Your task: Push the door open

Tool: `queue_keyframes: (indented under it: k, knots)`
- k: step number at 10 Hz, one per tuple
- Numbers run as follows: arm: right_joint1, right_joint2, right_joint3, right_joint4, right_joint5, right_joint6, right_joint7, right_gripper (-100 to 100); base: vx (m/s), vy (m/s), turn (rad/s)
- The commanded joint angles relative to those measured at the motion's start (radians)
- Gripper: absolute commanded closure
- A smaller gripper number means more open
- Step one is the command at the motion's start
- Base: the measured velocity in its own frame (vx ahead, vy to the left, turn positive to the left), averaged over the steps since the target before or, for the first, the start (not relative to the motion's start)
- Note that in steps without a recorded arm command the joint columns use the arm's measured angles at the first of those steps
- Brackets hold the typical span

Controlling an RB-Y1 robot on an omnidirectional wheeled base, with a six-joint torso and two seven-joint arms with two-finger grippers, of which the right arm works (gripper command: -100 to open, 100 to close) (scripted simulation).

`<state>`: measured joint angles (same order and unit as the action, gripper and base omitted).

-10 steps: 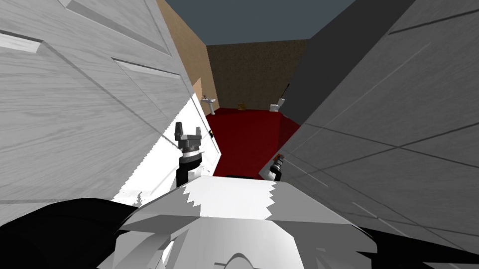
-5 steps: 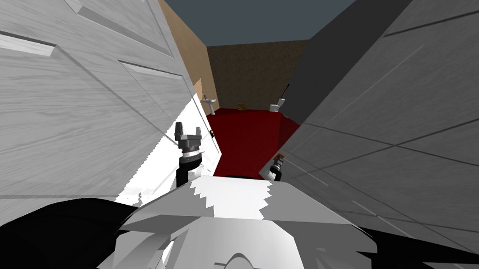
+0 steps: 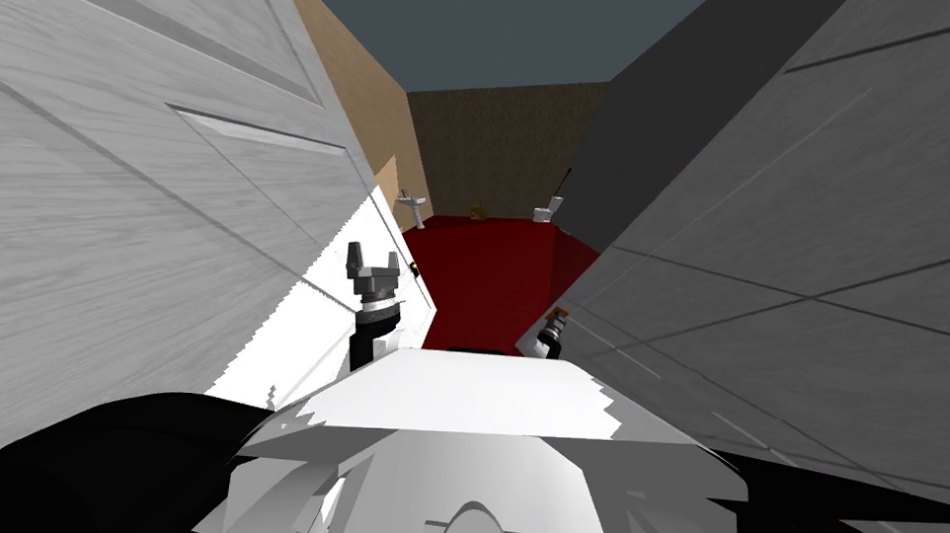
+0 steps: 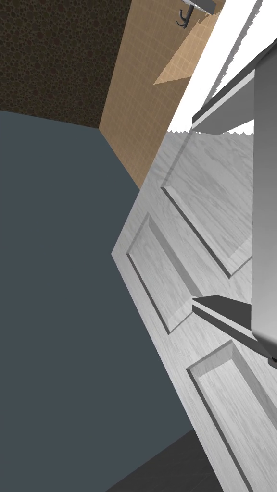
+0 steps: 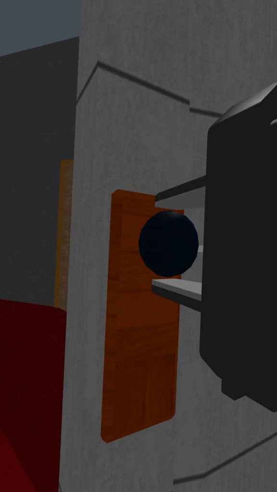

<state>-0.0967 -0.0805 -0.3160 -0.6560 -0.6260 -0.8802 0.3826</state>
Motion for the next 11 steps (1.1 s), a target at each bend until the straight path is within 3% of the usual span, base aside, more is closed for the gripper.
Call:
queue_keyframes:
  k: [1,3,5,6,9,10,11]
  knots:
    - [0.002,-0.007,-0.021,-0.015,-0.020,-0.002,0.018,100,0.220,-0.068,-0.038]
    - [0.002,-0.009,-0.045,-0.016,-0.045,-0.005,0.035,100,0.210,-0.080,-0.038]
    - [0.002,-0.009,-0.045,-0.016,-0.045,-0.005,0.035,100,0.083,-0.050,-0.013]
    - [0.002,-0.010,-0.067,-0.018,-0.068,-0.008,0.050,100,0.124,-0.024,-0.037]
    - [0.002,-0.009,-0.090,-0.020,-0.093,-0.011,0.066,100,0.185,-0.050,-0.046]
    - [0.008,-0.001,-0.083,-0.022,-0.088,-0.003,0.063,100,0.087,-0.030,-0.024]
    - [0.010,-0.007,-0.100,-0.026,-0.107,-0.012,0.075,100,0.107,-0.056,-0.019]
